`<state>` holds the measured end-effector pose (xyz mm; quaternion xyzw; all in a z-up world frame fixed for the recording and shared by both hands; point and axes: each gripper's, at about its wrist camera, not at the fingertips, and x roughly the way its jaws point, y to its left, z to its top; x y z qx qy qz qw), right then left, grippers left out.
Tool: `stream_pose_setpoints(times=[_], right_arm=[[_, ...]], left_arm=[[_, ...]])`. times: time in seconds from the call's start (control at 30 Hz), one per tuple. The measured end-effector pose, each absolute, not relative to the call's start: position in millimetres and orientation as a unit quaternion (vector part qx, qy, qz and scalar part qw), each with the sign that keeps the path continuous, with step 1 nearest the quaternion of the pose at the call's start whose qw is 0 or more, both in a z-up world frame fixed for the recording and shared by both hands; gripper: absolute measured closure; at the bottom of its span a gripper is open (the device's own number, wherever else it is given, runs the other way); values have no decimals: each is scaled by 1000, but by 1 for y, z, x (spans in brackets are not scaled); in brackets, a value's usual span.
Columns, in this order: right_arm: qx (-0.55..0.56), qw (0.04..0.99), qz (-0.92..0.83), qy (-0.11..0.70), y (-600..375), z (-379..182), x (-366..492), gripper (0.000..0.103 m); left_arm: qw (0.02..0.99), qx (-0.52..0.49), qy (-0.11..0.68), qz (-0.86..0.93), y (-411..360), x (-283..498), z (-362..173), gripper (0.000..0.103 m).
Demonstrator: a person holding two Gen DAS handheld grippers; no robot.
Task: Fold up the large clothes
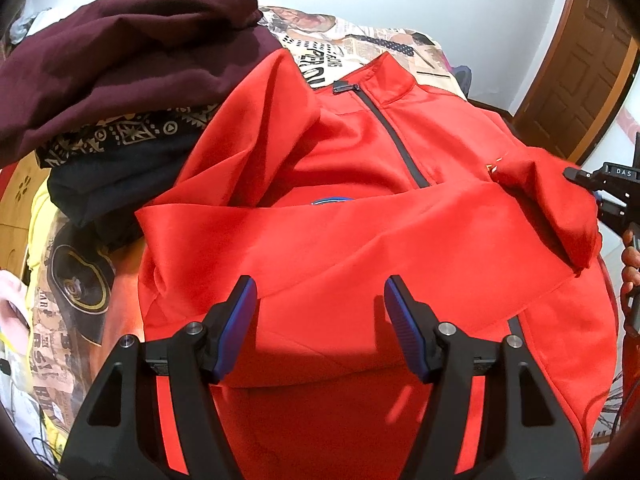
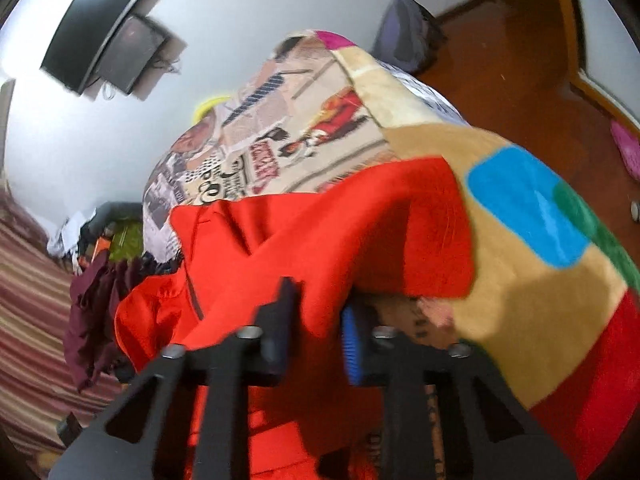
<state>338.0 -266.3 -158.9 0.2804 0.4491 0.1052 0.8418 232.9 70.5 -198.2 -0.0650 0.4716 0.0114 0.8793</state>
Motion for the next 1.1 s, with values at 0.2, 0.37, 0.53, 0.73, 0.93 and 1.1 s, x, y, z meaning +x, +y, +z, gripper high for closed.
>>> stream_pose_setpoints(times=[0.2,0.37,0.53,0.73,0.93,1.1], right_arm=[[209,886,117,398,-237,-114,325,93],[158,897,176,373,-194,-77,313,93],[80,899,216,372,-143,-71,304,93],[66,892,211,395,-128,-90,298,93],[35,878,223,422,-121,-93,285,73],[30,895,205,396,-144,-90,275,50]], left_arm=[[886,-61,459,18,76,226,-191,38],[892,-72,445,26,89,217,-181,38],[894,-88,437,35,105,209,-175,38],[891,-94,441,41,116,197,-178,38],[889,-100,447,22,111,198,-175,38],[898,-61,436,-9,80,210,-158,37]])
